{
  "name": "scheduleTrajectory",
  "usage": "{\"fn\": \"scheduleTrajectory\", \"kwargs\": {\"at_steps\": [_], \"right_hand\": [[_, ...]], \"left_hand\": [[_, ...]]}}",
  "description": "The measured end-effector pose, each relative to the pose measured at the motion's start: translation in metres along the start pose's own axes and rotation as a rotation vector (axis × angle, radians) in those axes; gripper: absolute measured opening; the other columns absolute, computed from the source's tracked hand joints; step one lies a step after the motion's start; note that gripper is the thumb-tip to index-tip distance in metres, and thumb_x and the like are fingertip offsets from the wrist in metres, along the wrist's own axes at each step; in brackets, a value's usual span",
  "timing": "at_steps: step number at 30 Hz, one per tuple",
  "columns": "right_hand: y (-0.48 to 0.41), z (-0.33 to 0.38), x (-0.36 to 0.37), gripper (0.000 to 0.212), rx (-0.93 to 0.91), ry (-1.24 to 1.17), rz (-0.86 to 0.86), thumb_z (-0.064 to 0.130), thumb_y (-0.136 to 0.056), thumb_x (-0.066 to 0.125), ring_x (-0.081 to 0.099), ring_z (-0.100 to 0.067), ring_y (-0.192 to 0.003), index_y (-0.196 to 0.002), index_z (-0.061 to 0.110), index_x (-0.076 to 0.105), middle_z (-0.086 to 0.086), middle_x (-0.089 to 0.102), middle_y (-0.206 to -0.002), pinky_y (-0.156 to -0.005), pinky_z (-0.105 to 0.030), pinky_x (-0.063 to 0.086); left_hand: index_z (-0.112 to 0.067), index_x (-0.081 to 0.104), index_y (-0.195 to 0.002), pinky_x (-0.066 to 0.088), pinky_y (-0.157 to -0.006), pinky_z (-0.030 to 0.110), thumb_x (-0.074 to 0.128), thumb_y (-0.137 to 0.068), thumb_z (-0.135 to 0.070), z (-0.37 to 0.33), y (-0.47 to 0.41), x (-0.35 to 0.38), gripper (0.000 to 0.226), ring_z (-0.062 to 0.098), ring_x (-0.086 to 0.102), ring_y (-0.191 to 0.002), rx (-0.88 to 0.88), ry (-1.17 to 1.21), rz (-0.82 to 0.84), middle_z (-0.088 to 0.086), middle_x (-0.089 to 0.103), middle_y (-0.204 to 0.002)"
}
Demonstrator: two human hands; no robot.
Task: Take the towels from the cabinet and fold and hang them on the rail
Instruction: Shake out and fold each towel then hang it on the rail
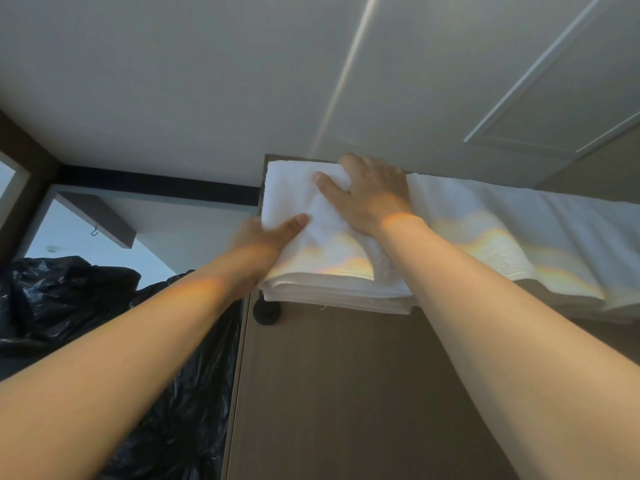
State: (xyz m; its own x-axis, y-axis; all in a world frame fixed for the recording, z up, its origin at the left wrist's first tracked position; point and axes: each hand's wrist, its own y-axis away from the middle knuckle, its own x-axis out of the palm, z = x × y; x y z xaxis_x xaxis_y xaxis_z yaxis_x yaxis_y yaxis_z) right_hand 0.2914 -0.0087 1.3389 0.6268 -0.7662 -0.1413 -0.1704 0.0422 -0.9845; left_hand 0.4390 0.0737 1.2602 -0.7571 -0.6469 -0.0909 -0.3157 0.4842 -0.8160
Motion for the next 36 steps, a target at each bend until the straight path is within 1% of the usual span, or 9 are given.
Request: {"fn": "scheduleTrajectory", "kwargs": {"at_steps": [3, 6, 9, 12, 15, 20, 24, 29, 36], "right_hand": [[0.014, 0.002, 0.006, 0.061, 0.006, -0.039, -0.025, 0.064, -0.094, 0.030, 0.032, -0.025, -0.138, -0.139, 0.024, 0.041, -0.009, 0.045, -0.142, -0.114, -0.044, 0.019], [0.057, 0.004, 0.025, 0.068, -0.066, -0.078, -0.041, 0.055, -0.098, 0.026, -0.007, -0.020, -0.151, -0.156, 0.026, 0.004, -0.005, 0.000, -0.165, -0.120, -0.047, -0.009], [0.109, 0.002, 0.044, 0.061, -0.148, -0.111, -0.014, 0.045, -0.103, 0.019, -0.022, -0.015, -0.148, -0.156, 0.026, -0.006, -0.001, -0.018, -0.163, -0.120, -0.047, -0.011], [0.144, -0.001, 0.056, 0.061, -0.166, -0.148, 0.073, 0.040, -0.105, 0.027, -0.018, -0.013, -0.149, -0.157, 0.026, 0.000, 0.001, -0.012, -0.164, -0.122, -0.046, -0.005], [0.175, 0.005, 0.054, 0.061, -0.146, -0.194, 0.101, 0.035, -0.100, 0.043, 0.007, -0.019, -0.151, -0.155, 0.019, 0.021, -0.004, 0.012, -0.164, -0.122, -0.040, 0.010], [0.252, 0.020, 0.059, 0.040, -0.058, -0.326, 0.199, 0.028, -0.094, 0.056, 0.054, -0.018, -0.119, -0.132, 0.016, 0.055, 0.000, 0.057, -0.128, -0.095, -0.030, 0.045], [0.307, 0.037, 0.074, 0.040, -0.005, -0.327, 0.446, 0.033, -0.096, 0.054, 0.049, -0.019, -0.128, -0.133, 0.021, 0.053, 0.000, 0.057, -0.132, -0.102, -0.032, 0.039], [0.376, 0.071, 0.089, 0.036, 0.003, -0.380, 0.641, 0.033, -0.095, 0.056, 0.052, -0.013, -0.121, -0.130, 0.024, 0.055, 0.006, 0.057, -0.128, -0.097, -0.025, 0.041], [0.490, 0.119, 0.108, 0.040, -0.015, -0.363, 0.998, 0.034, -0.096, 0.054, 0.051, -0.017, -0.120, -0.134, 0.022, 0.052, 0.002, 0.057, -0.128, -0.095, -0.029, 0.045]], "left_hand": [[-0.011, 0.063, -0.110, 0.056, -0.079, 0.034, 0.065, -0.086, -0.050, -0.001, 0.002, -0.002, 0.046, 0.022, 0.072, -0.087, 0.004, 0.022, 0.014, 0.005, 0.074, -0.099], [-0.008, 0.062, -0.117, 0.057, -0.084, 0.038, 0.064, -0.089, -0.044, 0.003, 0.007, -0.004, 0.045, 0.024, 0.071, -0.091, -0.005, 0.090, 0.027, 0.008, 0.073, -0.105], [-0.007, 0.061, -0.118, 0.055, -0.092, 0.046, 0.062, -0.090, -0.044, 0.014, 0.016, -0.007, 0.047, 0.027, 0.070, -0.097, -0.014, 0.079, 0.064, 0.009, 0.072, -0.109], [-0.008, 0.065, -0.107, 0.056, -0.091, 0.045, 0.063, -0.088, -0.048, 0.028, 0.025, -0.009, 0.045, 0.027, 0.070, -0.096, -0.012, 0.011, 0.071, 0.009, 0.072, -0.103], [-0.012, 0.067, -0.093, 0.060, -0.083, 0.036, 0.065, -0.085, -0.052, 0.047, 0.041, -0.012, 0.042, 0.023, 0.071, -0.090, -0.018, -0.067, 0.023, 0.005, 0.073, -0.090], [-0.026, 0.067, -0.097, 0.056, -0.079, 0.030, 0.070, -0.080, -0.052, 0.101, 0.093, -0.025, 0.031, 0.010, 0.067, -0.085, -0.022, -0.393, 0.091, -0.007, 0.071, -0.090], [-0.023, 0.065, -0.098, 0.049, -0.072, 0.017, 0.071, -0.080, -0.034, 0.156, 0.156, -0.040, 0.022, 0.008, 0.063, -0.082, -0.004, -0.660, 0.302, -0.008, 0.068, -0.089], [-0.023, 0.060, -0.112, 0.050, -0.088, 0.027, 0.069, -0.086, -0.038, 0.223, 0.246, -0.061, 0.031, 0.006, 0.058, -0.093, -0.111, -0.783, 0.459, -0.008, 0.062, -0.103], [-0.022, 0.058, -0.113, 0.048, -0.085, 0.026, 0.065, -0.088, -0.034, 0.296, 0.362, -0.098, 0.029, 0.011, 0.058, -0.096, -0.376, -0.812, 0.586, -0.007, 0.061, -0.109]]}}
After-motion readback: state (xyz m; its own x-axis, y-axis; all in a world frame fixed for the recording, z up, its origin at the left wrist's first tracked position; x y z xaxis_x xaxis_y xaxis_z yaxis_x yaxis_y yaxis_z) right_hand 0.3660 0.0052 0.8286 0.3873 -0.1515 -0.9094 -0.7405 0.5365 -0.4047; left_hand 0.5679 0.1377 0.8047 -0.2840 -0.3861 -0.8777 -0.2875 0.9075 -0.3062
